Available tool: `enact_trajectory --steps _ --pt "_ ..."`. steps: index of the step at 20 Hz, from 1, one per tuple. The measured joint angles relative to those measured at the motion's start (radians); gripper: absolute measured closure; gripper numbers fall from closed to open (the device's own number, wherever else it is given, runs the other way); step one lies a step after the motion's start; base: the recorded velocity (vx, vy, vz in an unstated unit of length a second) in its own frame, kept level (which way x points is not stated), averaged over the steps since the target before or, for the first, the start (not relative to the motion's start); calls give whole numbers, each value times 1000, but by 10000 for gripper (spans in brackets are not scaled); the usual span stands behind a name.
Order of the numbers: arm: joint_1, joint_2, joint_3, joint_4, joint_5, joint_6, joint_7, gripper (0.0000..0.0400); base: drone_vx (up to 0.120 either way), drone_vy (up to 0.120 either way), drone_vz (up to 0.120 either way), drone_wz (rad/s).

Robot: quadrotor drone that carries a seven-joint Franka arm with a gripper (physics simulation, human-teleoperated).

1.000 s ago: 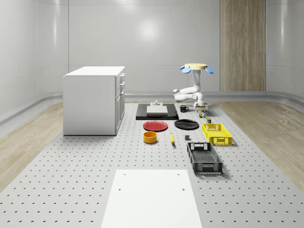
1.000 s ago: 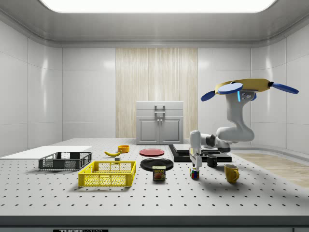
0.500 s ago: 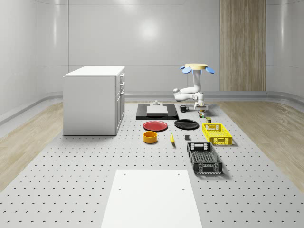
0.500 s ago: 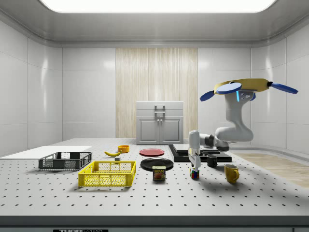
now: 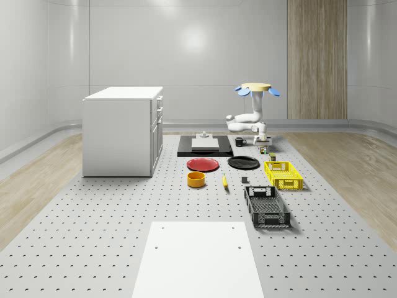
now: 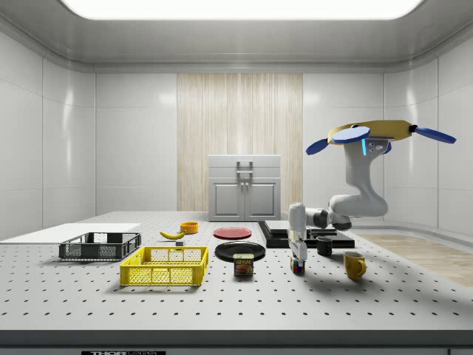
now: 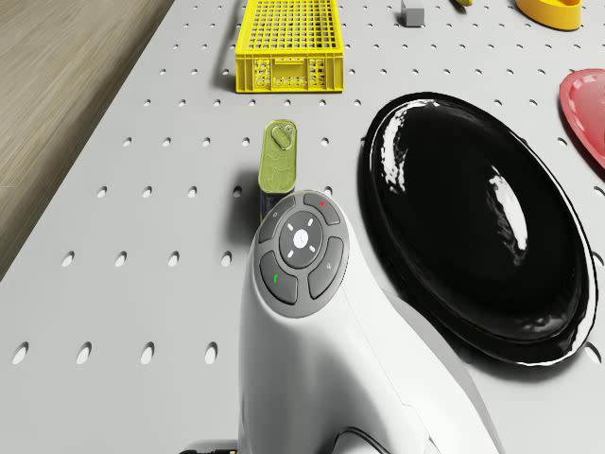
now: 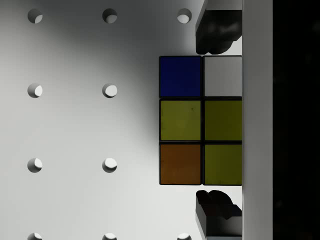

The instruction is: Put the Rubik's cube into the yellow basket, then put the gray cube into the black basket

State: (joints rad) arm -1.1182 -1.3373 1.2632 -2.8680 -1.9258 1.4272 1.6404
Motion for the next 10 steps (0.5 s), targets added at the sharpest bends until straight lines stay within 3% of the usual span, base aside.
enact_trajectory --steps 10 --pt "-20 -24 -20 19 -14 35 5 0 0 0 0 0"
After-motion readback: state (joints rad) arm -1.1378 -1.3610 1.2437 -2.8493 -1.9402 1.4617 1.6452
